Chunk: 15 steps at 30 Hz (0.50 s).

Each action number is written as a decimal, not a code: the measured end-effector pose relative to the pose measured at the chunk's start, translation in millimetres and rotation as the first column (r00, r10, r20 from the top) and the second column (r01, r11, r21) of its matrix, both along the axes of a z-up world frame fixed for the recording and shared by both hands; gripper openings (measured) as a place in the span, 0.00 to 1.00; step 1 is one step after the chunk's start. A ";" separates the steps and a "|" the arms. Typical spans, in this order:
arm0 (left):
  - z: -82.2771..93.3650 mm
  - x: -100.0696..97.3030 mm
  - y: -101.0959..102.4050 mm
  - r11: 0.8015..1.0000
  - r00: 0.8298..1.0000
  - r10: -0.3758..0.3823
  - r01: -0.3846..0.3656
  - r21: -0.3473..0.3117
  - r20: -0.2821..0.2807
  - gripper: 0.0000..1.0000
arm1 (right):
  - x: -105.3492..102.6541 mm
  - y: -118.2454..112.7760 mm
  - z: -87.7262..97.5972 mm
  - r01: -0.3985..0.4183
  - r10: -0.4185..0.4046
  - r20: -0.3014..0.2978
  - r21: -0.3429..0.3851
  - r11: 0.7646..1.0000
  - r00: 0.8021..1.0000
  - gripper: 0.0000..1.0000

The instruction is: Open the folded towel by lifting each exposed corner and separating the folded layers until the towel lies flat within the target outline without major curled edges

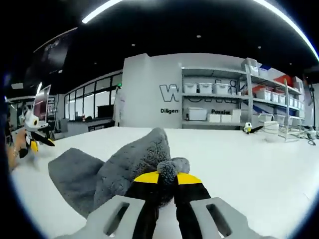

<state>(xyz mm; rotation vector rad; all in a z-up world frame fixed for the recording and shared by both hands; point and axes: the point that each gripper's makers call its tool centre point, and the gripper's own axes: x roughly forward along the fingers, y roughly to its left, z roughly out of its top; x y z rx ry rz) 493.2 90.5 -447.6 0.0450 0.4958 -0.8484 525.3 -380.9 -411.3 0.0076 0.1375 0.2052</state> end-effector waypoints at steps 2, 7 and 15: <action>0.5 2.1 1.3 1.000 1.000 0.001 -0.001 0.000 0.000 0.91 | -0.9 -3.5 -5.9 0.015 -0.015 -0.014 -0.008 1.000 1.000 0.06; 0.6 2.8 1.8 1.000 1.000 0.001 -0.001 0.003 -0.001 0.91 | -1.9 -9.1 -20.7 0.039 -0.040 -0.050 -0.028 0.999 0.998 0.06; 2.7 2.4 2.1 1.000 1.000 0.001 -0.001 0.004 0.005 0.91 | -7.9 -15.4 -36.4 0.066 -0.077 -0.119 -0.096 0.993 0.990 0.09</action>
